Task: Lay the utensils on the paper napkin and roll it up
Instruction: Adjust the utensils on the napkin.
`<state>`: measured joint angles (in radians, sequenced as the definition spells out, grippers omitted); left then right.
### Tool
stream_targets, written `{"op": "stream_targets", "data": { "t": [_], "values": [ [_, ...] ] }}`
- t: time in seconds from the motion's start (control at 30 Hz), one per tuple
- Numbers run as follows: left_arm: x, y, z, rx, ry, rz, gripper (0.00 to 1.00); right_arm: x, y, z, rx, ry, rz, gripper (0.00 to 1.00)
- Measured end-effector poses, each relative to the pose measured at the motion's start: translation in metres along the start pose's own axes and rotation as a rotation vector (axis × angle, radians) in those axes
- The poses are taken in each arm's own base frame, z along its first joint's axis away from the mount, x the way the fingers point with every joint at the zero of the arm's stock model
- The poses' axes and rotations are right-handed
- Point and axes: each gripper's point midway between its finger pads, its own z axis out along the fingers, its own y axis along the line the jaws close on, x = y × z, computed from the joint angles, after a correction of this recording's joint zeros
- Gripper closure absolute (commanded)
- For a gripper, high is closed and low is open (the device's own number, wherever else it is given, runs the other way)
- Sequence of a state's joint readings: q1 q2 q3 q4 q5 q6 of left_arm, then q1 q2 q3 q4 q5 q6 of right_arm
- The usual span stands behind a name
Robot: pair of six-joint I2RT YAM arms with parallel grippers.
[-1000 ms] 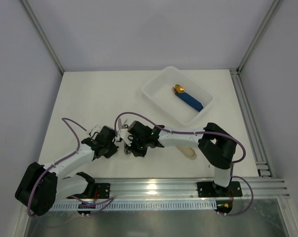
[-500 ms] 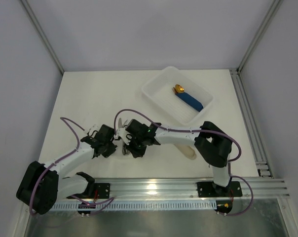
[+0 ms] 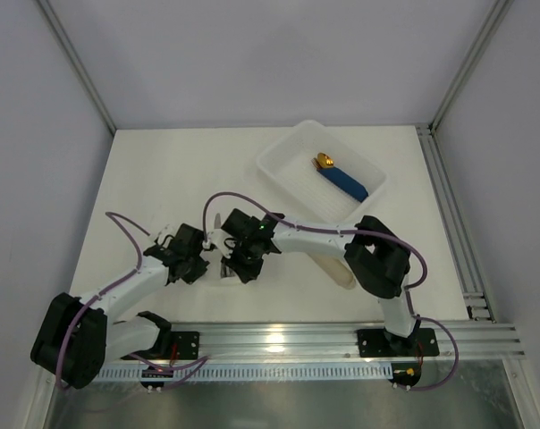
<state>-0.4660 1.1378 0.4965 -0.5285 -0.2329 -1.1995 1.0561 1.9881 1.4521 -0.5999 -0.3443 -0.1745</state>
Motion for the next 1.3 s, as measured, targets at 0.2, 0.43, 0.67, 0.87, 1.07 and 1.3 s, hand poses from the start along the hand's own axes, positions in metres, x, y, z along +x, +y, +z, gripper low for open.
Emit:
{"op": "stream_targets", "data": {
  "t": [0.2,0.43,0.67,0.87,1.07,1.3],
  "values": [
    [-0.001,0.0,-0.001,0.003,-0.003,0.003,1.0,0.001,0.001,-0.005,-0.019,0.039,-0.007,0.96],
    [-0.003,0.001,-0.001,0.003,-0.004,-0.005,1.0,-0.001,0.002,-0.005,-0.06,0.071,-0.016,0.96],
    [-0.001,0.003,-0.001,0.019,0.003,0.012,1.0,-0.002,0.008,-0.002,-0.111,0.079,-0.012,0.96],
    [0.0,0.003,-0.003,0.04,0.003,0.032,1.0,-0.005,0.01,0.0,-0.114,0.068,-0.013,0.95],
    [-0.001,0.001,-0.007,0.064,-0.005,0.032,1.0,-0.015,0.005,0.007,-0.092,0.013,-0.032,0.64],
    [-0.002,-0.012,-0.019,0.15,-0.033,0.05,0.98,-0.035,0.004,0.015,-0.059,-0.206,-0.057,0.54]
  ]
}}
